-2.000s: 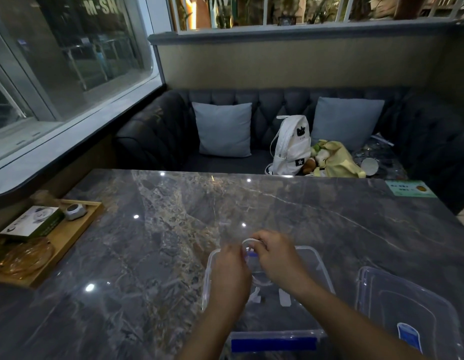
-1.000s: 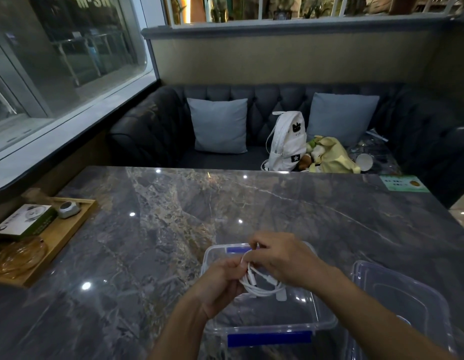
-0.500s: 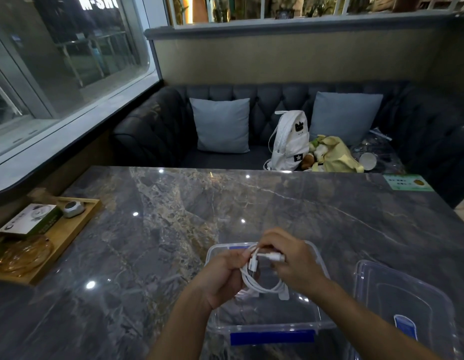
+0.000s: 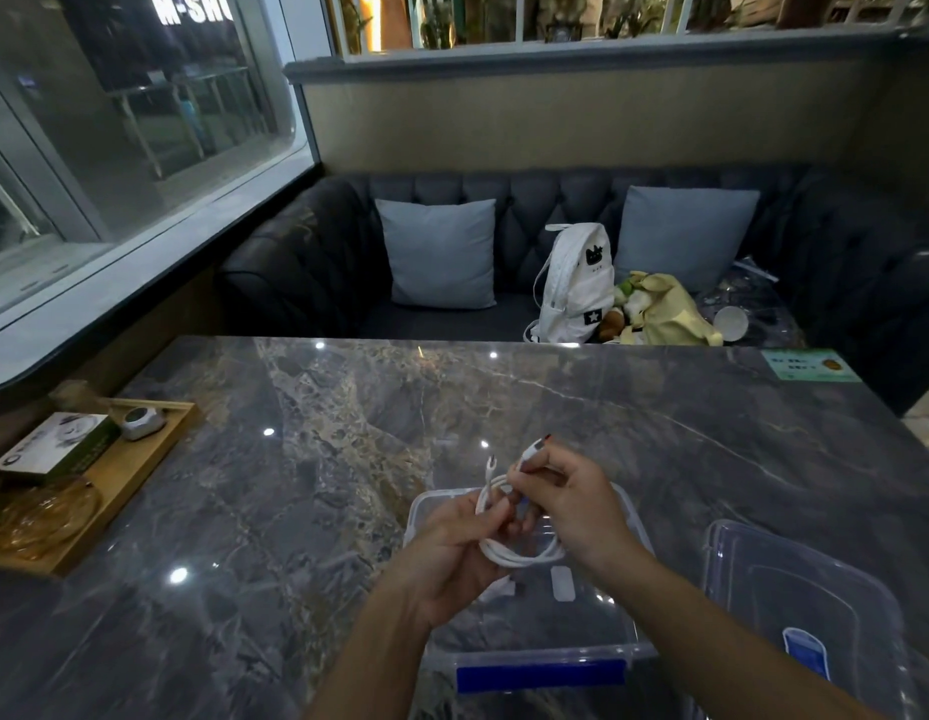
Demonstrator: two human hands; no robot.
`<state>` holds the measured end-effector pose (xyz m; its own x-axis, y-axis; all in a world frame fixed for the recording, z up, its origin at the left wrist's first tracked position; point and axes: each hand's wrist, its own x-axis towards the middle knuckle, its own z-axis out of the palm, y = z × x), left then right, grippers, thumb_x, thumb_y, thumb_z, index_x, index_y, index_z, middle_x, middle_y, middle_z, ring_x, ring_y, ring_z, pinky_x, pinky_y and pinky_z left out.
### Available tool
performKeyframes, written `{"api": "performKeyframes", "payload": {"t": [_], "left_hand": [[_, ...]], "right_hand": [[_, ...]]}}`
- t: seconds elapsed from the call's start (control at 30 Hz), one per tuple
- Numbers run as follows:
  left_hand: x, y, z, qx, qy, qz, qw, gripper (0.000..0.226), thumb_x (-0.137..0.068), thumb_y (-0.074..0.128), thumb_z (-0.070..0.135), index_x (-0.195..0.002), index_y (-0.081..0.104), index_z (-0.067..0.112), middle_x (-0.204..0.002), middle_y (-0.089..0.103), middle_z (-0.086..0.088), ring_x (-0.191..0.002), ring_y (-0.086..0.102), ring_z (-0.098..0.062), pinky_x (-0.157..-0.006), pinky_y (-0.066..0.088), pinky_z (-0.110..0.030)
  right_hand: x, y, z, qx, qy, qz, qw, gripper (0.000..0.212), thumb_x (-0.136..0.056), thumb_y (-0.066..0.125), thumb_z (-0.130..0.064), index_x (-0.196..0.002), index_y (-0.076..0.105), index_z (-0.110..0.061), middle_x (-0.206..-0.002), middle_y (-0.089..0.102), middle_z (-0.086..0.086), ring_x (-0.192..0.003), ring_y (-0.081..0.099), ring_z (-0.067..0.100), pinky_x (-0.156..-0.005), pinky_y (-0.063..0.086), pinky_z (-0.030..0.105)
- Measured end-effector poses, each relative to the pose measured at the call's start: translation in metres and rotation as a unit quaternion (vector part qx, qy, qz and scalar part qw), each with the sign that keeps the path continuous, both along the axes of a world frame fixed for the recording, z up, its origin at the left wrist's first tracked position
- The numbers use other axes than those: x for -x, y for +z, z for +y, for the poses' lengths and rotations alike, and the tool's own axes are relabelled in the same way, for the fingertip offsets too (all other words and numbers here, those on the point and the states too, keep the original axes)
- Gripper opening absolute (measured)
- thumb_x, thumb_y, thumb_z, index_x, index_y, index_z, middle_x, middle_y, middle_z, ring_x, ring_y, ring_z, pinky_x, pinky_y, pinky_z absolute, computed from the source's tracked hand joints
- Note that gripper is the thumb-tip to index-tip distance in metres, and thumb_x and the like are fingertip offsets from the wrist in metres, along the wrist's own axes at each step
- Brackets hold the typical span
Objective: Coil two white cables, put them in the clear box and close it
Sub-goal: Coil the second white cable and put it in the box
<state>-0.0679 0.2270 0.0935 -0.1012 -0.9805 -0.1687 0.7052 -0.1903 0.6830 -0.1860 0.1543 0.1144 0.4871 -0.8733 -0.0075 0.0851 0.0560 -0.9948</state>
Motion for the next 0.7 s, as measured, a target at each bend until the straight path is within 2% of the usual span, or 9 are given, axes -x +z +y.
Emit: {"api": "performKeyframes", "payload": {"t": [0.07, 0.17, 0.23, 0.3, 0.43, 0.57, 0.7], "left_hand": [[0.005, 0.001, -0.002, -0.033, 0.041, -0.037, 0.998, 0.025, -0.082, 0.066, 0.027, -0.09, 0.069, 0.004, -0.074, 0.061, -0.009, -0.071, 0.061, -0.016, -0.067, 0.054, -0.028], [0.008, 0.003, -0.005, -0.074, 0.1, -0.07, 0.99, 0.034, -0.09, 0.055, 0.033, -0.079, 0.076, 0.008, -0.063, 0.069, -0.003, -0.063, 0.068, -0.014, -0.058, 0.055, -0.025], [0.008, 0.005, -0.005, -0.1, 0.156, -0.108, 0.977, 0.027, -0.079, 0.066, 0.032, -0.069, 0.074, 0.009, -0.053, 0.063, -0.002, -0.047, 0.061, -0.012, -0.047, 0.05, -0.024], [0.007, 0.003, -0.006, -0.128, 0.211, -0.158, 0.956, 0.022, -0.073, 0.07, 0.028, -0.059, 0.073, 0.012, -0.042, 0.054, -0.002, -0.033, 0.047, -0.01, -0.038, 0.043, -0.024], [0.008, 0.005, -0.009, -0.12, 0.257, -0.254, 0.925, 0.029, -0.084, 0.063, 0.014, -0.058, 0.075, 0.018, -0.039, 0.057, -0.004, -0.03, 0.048, -0.012, -0.038, 0.043, -0.022], [0.009, 0.006, -0.008, -0.091, 0.241, -0.344, 0.903, 0.033, -0.085, 0.06, 0.004, -0.06, 0.075, 0.021, -0.044, 0.057, 0.001, -0.036, 0.05, -0.01, -0.049, 0.052, -0.032], [0.01, 0.005, -0.004, -0.061, 0.19, -0.471, 0.859, 0.016, -0.089, 0.058, 0.011, -0.078, 0.07, 0.007, -0.058, 0.058, -0.005, -0.044, 0.059, -0.012, -0.052, 0.056, -0.036]], "right_hand": [[-0.001, 0.002, 0.001, 0.014, 0.01, 0.012, 1.0, 0.018, -0.08, 0.059, 0.011, -0.067, 0.054, -0.001, -0.063, 0.056, 0.014, -0.04, 0.057, 0.01, -0.037, 0.046, 0.02], [-0.001, 0.003, 0.004, 0.049, 0.014, 0.016, 0.999, 0.019, -0.078, 0.061, 0.012, -0.066, 0.055, -0.002, -0.074, 0.053, 0.015, -0.048, 0.059, 0.005, -0.041, 0.047, 0.018], [0.0, 0.003, 0.004, 0.113, 0.008, 0.056, 0.992, 0.023, -0.074, 0.066, 0.009, -0.063, 0.06, -0.01, -0.077, 0.053, 0.004, -0.06, 0.057, 0.004, -0.052, 0.049, 0.016], [0.0, 0.002, 0.004, 0.153, 0.015, 0.097, 0.983, 0.017, -0.072, 0.07, 0.005, -0.065, 0.064, -0.009, -0.077, 0.052, -0.004, -0.065, 0.053, -0.001, -0.06, 0.046, 0.014], [0.0, -0.004, 0.003, 0.162, 0.005, 0.117, 0.98, 0.009, -0.071, 0.072, 0.002, -0.068, 0.067, -0.004, -0.076, 0.051, -0.006, -0.065, 0.052, -0.002, -0.064, 0.046, 0.02], [0.001, -0.006, 0.0, 0.154, -0.008, 0.128, 0.98, 0.015, -0.07, 0.075, -0.002, -0.064, 0.066, -0.013, -0.076, 0.053, -0.005, -0.068, 0.055, 0.005, -0.068, 0.049, 0.029], [0.004, -0.008, -0.004, 0.135, -0.029, 0.147, 0.979, 0.03, -0.067, 0.077, -0.005, -0.065, 0.057, -0.026, -0.078, 0.058, 0.005, -0.07, 0.06, 0.022, -0.067, 0.052, 0.036]]}}
